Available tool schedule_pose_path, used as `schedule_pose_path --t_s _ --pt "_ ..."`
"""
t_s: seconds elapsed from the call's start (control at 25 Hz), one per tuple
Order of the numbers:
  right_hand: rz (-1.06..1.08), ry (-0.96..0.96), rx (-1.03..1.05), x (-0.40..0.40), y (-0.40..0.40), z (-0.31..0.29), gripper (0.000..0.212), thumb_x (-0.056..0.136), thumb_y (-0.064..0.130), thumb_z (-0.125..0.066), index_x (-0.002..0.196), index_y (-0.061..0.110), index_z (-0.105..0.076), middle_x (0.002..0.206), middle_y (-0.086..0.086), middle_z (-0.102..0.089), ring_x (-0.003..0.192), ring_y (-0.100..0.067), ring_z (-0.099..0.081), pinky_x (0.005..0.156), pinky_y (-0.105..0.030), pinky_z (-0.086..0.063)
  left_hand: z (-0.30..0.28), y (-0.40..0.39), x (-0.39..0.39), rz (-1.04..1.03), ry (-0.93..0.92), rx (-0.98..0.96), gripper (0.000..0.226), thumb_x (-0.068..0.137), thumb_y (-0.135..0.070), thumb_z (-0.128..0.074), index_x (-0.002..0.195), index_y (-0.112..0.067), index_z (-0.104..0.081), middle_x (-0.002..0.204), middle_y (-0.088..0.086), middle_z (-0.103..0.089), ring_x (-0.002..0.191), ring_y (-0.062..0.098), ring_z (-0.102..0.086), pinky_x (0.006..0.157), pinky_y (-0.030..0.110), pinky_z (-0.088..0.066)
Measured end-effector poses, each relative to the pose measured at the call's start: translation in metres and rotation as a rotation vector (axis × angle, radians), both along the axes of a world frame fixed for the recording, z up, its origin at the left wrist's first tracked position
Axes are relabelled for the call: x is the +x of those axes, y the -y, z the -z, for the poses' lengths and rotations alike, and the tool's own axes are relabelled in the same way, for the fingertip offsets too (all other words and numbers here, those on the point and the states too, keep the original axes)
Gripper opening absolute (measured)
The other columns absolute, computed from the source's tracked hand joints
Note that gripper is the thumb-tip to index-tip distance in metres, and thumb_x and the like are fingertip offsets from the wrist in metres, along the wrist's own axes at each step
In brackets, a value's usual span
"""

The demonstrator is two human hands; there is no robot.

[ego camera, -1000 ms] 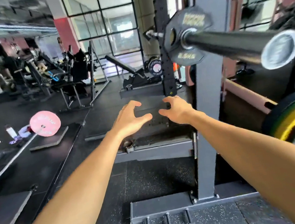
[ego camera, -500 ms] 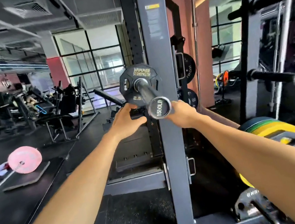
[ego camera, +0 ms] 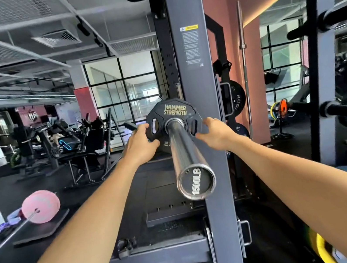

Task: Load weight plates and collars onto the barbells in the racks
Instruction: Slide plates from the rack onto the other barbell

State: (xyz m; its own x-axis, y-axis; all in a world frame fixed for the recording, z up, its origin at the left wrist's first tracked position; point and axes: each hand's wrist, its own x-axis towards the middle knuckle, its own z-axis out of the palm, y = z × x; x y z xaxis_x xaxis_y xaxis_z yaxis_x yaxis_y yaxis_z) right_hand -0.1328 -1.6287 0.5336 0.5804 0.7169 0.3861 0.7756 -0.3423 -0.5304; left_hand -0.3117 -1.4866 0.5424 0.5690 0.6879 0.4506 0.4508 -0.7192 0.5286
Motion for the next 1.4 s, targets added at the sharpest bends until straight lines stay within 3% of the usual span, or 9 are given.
schedule_pose_path --t_s 0.08,0.2,0.36,0.48,0.6,0.84,1.04,1.2,1.4 --pt "0.030 -0.027 0.019 0.016 -0.026 -0.007 0.049 0.092 0.032 -0.055 0.130 0.004 -0.041 0.133 -0.018 -0.046 0.111 -0.035 -0.055 0.089 -0.039 -0.047 -0.006 -0.025 0.022 0.015 0.001 -0.012 0.075 0.077 -0.034 -0.058 0.147 -0.032 -0.029 0.141 0.003 -0.050 0.120 0.028 -0.055 0.101 0.046 -0.046" --pt "0.051 -0.057 0.031 0.034 -0.054 -0.014 0.055 0.094 0.024 -0.052 0.140 0.004 -0.028 0.139 -0.018 -0.039 0.122 -0.037 -0.048 0.094 -0.040 -0.043 -0.013 -0.049 0.050 0.010 0.020 0.030 0.076 0.086 -0.020 -0.058 0.150 -0.035 -0.019 0.133 0.003 -0.055 0.111 0.030 -0.058 0.095 0.049 -0.049" --pt "0.067 -0.098 0.039 0.051 -0.082 -0.013 0.048 0.091 0.013 -0.049 0.135 0.003 -0.033 0.137 -0.018 -0.042 0.122 -0.038 -0.048 0.096 -0.042 -0.044 -0.017 -0.070 0.079 -0.044 0.057 0.086 0.062 0.090 -0.008 -0.054 0.145 -0.022 -0.028 0.112 0.014 -0.062 0.093 0.034 -0.060 0.083 0.045 -0.052" --pt "0.095 -0.124 0.071 0.053 -0.088 -0.013 0.038 0.090 0.006 -0.049 0.125 0.004 -0.036 0.132 -0.015 -0.047 0.115 -0.038 -0.052 0.083 -0.038 -0.043 -0.020 -0.075 0.084 -0.096 0.057 0.092 0.055 0.092 -0.006 -0.053 0.141 -0.019 -0.033 0.106 0.017 -0.061 0.087 0.034 -0.057 0.074 0.041 -0.049" --pt "0.104 -0.118 0.109 0.046 -0.083 -0.016 0.032 0.090 0.005 -0.047 0.119 0.008 -0.034 0.120 -0.015 -0.054 0.095 -0.037 -0.055 0.073 -0.037 -0.040 -0.020 -0.071 0.077 -0.150 0.016 0.063 0.055 0.088 -0.010 -0.059 0.137 -0.018 -0.036 0.105 0.018 -0.062 0.091 0.037 -0.058 0.078 0.042 -0.051" --pt "0.057 -0.002 0.110 0.009 -0.033 -0.025 0.026 0.091 0.018 -0.048 0.112 0.008 -0.037 0.124 -0.013 -0.048 0.103 -0.040 -0.056 0.077 -0.039 -0.042 -0.018 -0.023 0.042 -0.269 -0.019 0.077 0.037 0.086 -0.013 -0.057 0.122 -0.015 -0.053 0.112 0.018 -0.062 0.103 0.039 -0.059 0.076 0.038 -0.047" --pt "-0.004 -0.013 0.101 -0.027 0.031 -0.027 0.023 0.089 0.020 -0.052 0.099 0.013 -0.033 0.104 -0.011 -0.053 0.084 -0.034 -0.053 0.071 -0.036 -0.040 -0.021 0.041 -0.002 -0.326 -0.011 0.154 0.032 0.087 -0.007 -0.054 0.118 -0.011 -0.057 0.111 0.019 -0.063 0.095 0.038 -0.059 0.070 0.036 -0.043" --pt "0.007 0.059 0.043 -0.058 0.073 -0.025 0.018 0.089 0.018 -0.047 0.099 0.012 -0.033 0.091 -0.010 -0.055 0.087 -0.037 -0.056 0.071 -0.038 -0.041 -0.020 0.092 -0.045 -0.290 0.009 0.163 0.029 0.084 -0.006 -0.052 0.112 -0.012 -0.059 0.107 0.018 -0.064 0.083 0.032 -0.051 0.070 0.036 -0.043" --pt "0.042 0.100 0.022 -0.097 0.124 -0.028 0.019 0.088 0.018 -0.048 0.104 0.010 -0.041 0.099 -0.014 -0.062 0.085 -0.036 -0.056 0.072 -0.036 -0.044 -0.021 0.146 -0.088 -0.295 -0.026 0.178 0.039 0.086 -0.005 -0.050 0.124 -0.010 -0.054 0.113 0.018 -0.061 0.093 0.036 -0.054 0.071 0.037 -0.042"
